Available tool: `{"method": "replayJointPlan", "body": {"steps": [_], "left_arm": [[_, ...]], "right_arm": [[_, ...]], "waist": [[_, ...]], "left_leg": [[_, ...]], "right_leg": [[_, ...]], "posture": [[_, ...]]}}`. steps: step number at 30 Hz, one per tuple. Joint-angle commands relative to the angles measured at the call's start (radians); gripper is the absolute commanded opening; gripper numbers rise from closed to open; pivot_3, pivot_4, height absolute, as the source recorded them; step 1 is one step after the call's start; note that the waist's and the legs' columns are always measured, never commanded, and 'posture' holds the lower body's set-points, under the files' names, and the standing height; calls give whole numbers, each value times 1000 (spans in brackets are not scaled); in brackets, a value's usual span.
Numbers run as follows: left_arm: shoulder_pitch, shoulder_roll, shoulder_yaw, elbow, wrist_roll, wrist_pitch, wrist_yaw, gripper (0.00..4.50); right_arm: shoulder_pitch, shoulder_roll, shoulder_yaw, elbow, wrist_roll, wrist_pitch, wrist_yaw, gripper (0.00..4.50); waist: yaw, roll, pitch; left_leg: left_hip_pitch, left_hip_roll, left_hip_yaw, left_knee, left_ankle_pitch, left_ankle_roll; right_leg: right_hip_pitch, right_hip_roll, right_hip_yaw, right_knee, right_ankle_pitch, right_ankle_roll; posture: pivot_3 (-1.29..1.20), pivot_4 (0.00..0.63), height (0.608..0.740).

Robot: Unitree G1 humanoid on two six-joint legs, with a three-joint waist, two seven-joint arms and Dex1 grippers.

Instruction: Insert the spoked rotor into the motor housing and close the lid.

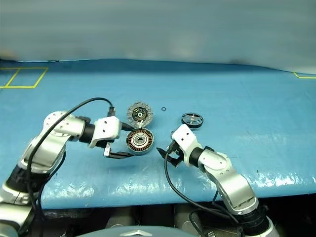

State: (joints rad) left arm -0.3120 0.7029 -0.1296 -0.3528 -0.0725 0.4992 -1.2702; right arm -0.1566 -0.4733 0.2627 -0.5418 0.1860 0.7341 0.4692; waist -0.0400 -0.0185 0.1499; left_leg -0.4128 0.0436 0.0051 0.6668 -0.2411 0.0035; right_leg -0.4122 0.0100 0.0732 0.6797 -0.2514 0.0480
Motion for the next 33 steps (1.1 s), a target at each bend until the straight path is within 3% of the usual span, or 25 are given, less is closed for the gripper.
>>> {"method": "replayJointPlan", "body": {"steps": [1, 5, 12, 16, 25, 33], "left_arm": [[148, -72, 111, -130, -106, 15, 129, 4458], [320, -159, 154, -202, -141, -6, 276, 4458], [577, -282, 160, -211, -144, -223, 432, 4458], [641, -351, 156, -178, -132, -375, 503, 4458], [728, -467, 114, -107, -139, -500, 629, 4458], [758, -474, 99, -32, -107, -591, 693, 4458]], "right_arm": [[-122, -9, -22, 68, -52, 22, -25, 4500], [-259, 24, -22, 203, -71, 38, -32, 4500], [-496, 134, 12, 609, -170, -77, -88, 4500], [-601, 214, -1, 849, -197, -180, -112, 4500], [-735, 363, -85, 1254, -194, -359, -202, 4500], [-796, 424, -163, 1459, -177, -478, -247, 4500]], "waist": [[2, 0, 0], [10, -1, 0], [2, 0, 0], [3, 0, 0], [-5, 0, 1], [-23, 2, 2]], "left_leg": [[0, 0, 0, 0, 0, 0], [0, 0, 0, 0, 0, -1], [2, 0, 3, 0, 0, -1], [1, 0, 4, -1, 0, -1], [1, 0, 6, -5, 0, 0], [1, 0, 7, -5, 0, 0]], "right_leg": [[0, 0, 1, 0, 0, 0], [1, -1, 0, 0, 0, 0], [0, -1, 1, 0, 4, -5], [0, -2, 1, 0, 4, -6], [-2, -2, 3, -1, 5, -6], [-2, -1, 4, -1, 4, -6]], "posture": [[0, 150, 740], [0, 150, 740], [0, 150, 740], [0, 150, 740], [0, 150, 740], [0, 150, 740]]}}
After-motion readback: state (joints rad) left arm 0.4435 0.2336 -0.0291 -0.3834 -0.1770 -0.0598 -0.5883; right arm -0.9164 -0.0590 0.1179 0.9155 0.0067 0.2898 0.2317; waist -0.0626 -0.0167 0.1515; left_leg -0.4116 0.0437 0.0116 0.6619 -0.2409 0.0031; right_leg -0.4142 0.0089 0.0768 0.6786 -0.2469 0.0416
